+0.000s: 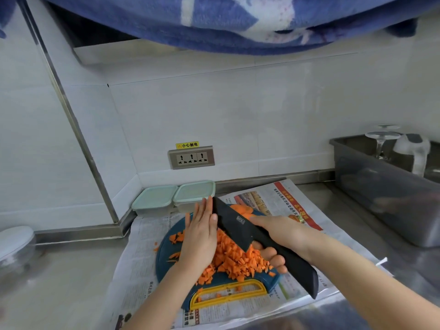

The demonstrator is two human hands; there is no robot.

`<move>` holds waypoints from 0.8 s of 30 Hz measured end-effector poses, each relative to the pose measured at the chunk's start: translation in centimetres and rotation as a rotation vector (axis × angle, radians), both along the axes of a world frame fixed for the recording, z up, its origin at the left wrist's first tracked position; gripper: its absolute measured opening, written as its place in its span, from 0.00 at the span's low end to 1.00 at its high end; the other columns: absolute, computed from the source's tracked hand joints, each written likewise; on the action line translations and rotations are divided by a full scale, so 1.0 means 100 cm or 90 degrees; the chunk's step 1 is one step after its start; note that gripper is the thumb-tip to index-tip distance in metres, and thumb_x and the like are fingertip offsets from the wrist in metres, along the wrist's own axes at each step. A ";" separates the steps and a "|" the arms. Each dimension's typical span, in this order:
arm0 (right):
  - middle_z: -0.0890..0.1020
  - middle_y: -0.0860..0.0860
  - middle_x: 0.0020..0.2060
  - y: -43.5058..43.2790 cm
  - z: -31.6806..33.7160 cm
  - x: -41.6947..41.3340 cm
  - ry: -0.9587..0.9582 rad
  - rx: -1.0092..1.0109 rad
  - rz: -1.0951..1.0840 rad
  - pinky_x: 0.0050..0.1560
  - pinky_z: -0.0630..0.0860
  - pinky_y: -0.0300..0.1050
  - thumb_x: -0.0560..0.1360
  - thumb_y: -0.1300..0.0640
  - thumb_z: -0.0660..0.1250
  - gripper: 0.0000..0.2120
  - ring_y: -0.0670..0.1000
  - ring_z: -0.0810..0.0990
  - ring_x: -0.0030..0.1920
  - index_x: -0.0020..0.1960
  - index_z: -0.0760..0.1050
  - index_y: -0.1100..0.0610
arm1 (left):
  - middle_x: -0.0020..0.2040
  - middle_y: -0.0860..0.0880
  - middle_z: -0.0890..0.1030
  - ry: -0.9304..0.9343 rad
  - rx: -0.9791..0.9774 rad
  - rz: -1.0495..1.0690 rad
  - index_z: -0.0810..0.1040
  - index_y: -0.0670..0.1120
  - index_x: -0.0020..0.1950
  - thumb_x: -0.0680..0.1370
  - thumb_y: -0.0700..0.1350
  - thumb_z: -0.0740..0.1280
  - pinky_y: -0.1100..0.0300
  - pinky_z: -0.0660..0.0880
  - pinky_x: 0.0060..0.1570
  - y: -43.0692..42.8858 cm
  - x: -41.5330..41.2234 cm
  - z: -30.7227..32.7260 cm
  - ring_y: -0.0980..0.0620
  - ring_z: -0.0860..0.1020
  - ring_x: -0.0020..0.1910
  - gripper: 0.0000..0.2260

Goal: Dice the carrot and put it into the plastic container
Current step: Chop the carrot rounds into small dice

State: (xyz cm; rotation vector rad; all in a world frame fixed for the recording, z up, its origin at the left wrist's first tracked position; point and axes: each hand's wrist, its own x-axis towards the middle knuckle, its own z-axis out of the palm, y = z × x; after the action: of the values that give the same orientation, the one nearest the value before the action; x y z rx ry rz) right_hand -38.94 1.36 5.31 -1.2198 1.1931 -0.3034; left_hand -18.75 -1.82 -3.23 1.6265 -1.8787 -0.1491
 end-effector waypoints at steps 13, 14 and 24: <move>0.71 0.50 0.21 -0.010 -0.028 -0.064 0.202 -0.229 -0.193 0.22 0.67 0.40 0.80 0.40 0.53 0.24 0.50 0.68 0.20 0.36 0.68 0.57 | 0.58 0.44 0.80 -0.005 0.027 0.002 0.77 0.44 0.64 0.83 0.51 0.55 0.56 0.71 0.56 -0.026 -0.049 0.024 0.46 0.77 0.60 0.17; 0.71 0.50 0.21 -0.011 -0.031 -0.066 0.210 -0.239 -0.192 0.22 0.68 0.39 0.80 0.40 0.52 0.24 0.50 0.68 0.20 0.37 0.68 0.57 | 0.58 0.44 0.80 0.004 0.071 0.037 0.76 0.43 0.64 0.82 0.52 0.56 0.57 0.72 0.54 -0.037 -0.042 0.027 0.45 0.77 0.58 0.18; 0.71 0.50 0.21 -0.055 -0.026 -0.052 0.233 -0.312 -0.160 0.23 0.70 0.40 0.81 0.41 0.51 0.25 0.48 0.68 0.17 0.35 0.67 0.58 | 0.71 0.45 0.70 -0.104 0.380 0.044 0.67 0.45 0.72 0.72 0.63 0.68 0.54 0.69 0.65 -0.102 -0.003 0.052 0.46 0.71 0.67 0.35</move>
State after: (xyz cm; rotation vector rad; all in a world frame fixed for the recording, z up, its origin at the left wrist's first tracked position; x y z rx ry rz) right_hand -44.09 -4.13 2.71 -1.5957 1.6566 -0.6044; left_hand -19.08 -11.97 1.92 2.1451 -2.0153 -0.6119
